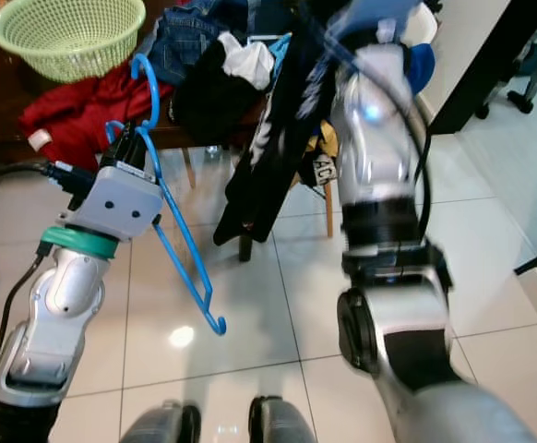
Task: Hang hanger
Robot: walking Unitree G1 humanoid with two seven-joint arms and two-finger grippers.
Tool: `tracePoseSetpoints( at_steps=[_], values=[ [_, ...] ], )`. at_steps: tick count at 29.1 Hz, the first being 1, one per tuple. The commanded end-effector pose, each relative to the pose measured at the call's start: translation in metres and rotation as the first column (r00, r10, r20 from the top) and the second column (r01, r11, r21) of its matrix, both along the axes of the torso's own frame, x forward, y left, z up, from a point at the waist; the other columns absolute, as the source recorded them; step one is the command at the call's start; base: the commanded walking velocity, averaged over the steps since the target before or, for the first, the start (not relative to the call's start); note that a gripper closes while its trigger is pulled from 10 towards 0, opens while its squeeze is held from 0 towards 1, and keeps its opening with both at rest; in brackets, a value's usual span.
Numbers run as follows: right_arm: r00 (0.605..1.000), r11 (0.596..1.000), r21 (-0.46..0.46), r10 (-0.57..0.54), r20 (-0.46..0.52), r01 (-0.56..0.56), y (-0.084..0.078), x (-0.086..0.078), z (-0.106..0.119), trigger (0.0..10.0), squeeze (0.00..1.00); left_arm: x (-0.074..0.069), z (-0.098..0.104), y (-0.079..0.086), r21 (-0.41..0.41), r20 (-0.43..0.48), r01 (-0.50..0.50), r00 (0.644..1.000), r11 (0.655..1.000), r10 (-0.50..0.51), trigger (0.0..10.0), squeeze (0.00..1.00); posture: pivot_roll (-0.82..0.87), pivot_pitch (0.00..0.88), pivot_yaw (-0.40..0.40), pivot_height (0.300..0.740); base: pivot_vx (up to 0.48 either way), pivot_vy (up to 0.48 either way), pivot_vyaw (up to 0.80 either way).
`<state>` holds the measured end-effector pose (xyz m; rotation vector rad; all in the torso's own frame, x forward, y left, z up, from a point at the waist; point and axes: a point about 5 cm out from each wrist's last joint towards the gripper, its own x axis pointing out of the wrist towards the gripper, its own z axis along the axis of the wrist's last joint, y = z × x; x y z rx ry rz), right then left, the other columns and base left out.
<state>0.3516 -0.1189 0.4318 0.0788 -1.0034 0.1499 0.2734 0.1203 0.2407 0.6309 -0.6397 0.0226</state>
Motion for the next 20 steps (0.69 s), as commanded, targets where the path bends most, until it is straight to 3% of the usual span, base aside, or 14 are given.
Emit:
tracePoseSetpoints(
  at_steps=[1, 2, 3, 4, 5, 6, 10, 13, 20],
  values=[
    [0.999, 0.999, 0.028, 0.023, 0.035, -0.024, -0.002, -0.002, 0.009, 10.0, 0.00, 0.000, 0.001, -0.001, 0.004, 0.014, -0.006, 1.000, 1.000, 0.006, 10.0, 0.00, 0.02, 0.064, -0.007, 0.740, 0.446, 0.000, 0.00],
    [0.999, 0.999, 0.028, 0.023, 0.035, -0.024, -0.002, -0.002, 0.009, 10.0, 0.00, 0.000, 0.001, -0.001, 0.004, 0.014, -0.006, 1.000, 1.000, 0.006, 10.0, 0.00, 0.02, 0.064, -0.007, 0.740, 0.446, 0.000, 0.00],
    [0.997, 0.997, 0.047, 0.051, 0.063, -0.054, -0.002, -0.004, 0.025, 10.0, 0.00, 0.001, 0.002, -0.002, 0.003, 0.022, -0.005, 1.000, 1.000, 0.005, 10.0, 0.00, 0.02, 0.054, -0.015, 0.740, 0.446, 0.000, 0.00],
    [0.997, 0.997, 0.047, 0.051, 0.063, -0.054, -0.002, -0.004, 0.025, 10.0, 0.00, 0.001, 0.002, -0.002, 0.003, 0.022, -0.005, 1.000, 1.000, 0.005, 10.0, 0.00, 0.02, 0.054, -0.015, 0.740, 0.446, 0.000, 0.00],
    [0.993, 0.995, 0.059, 0.080, 0.091, -0.085, 0.000, -0.006, 0.041, 10.0, 0.00, 0.002, 0.003, -0.003, 0.002, 0.029, -0.005, 1.000, 1.000, 0.005, 10.0, 0.00, 0.02, 0.051, -0.018, 0.740, 0.450, 0.000, 0.00],
    [0.993, 0.995, 0.059, 0.080, 0.091, -0.085, 0.000, -0.006, 0.041, 10.0, 0.00, 0.002, 0.003, -0.003, 0.002, 0.029, -0.005, 1.000, 1.000, 0.005, 10.0, 0.00, 0.02, 0.051, -0.018, 0.740, 0.450, 0.000, 0.00],
    [0.983, 0.991, 0.057, 0.110, 0.148, -0.119, 0.008, -0.012, 0.076, 10.0, 0.00, 0.003, 0.006, -0.006, -0.002, 0.056, -0.010, 0.998, 1.000, 0.011, 10.0, 0.00, 0.03, 0.040, -0.034, 0.740, 0.447, 0.000, 0.00],
    [0.983, 0.992, 0.061, 0.099, 0.157, -0.109, 0.008, -0.013, 0.082, 10.0, 0.00, 0.003, 0.006, -0.007, -0.003, 0.062, -0.012, 0.998, 1.000, 0.012, 10.0, 0.00, 0.03, 0.040, -0.034, 0.740, 0.447, 0.000, 0.00],
    [0.967, 0.989, 0.132, 0.031, 0.252, -0.066, -0.009, -0.029, 0.113, 10.0, 0.00, 0.003, 0.008, -0.008, -0.008, 0.077, -0.021, 0.997, 1.000, 0.021, 10.0, 0.00, 0.03, 0.046, -0.043, 0.740, 0.447, 0.000, 0.00]
  ],
)
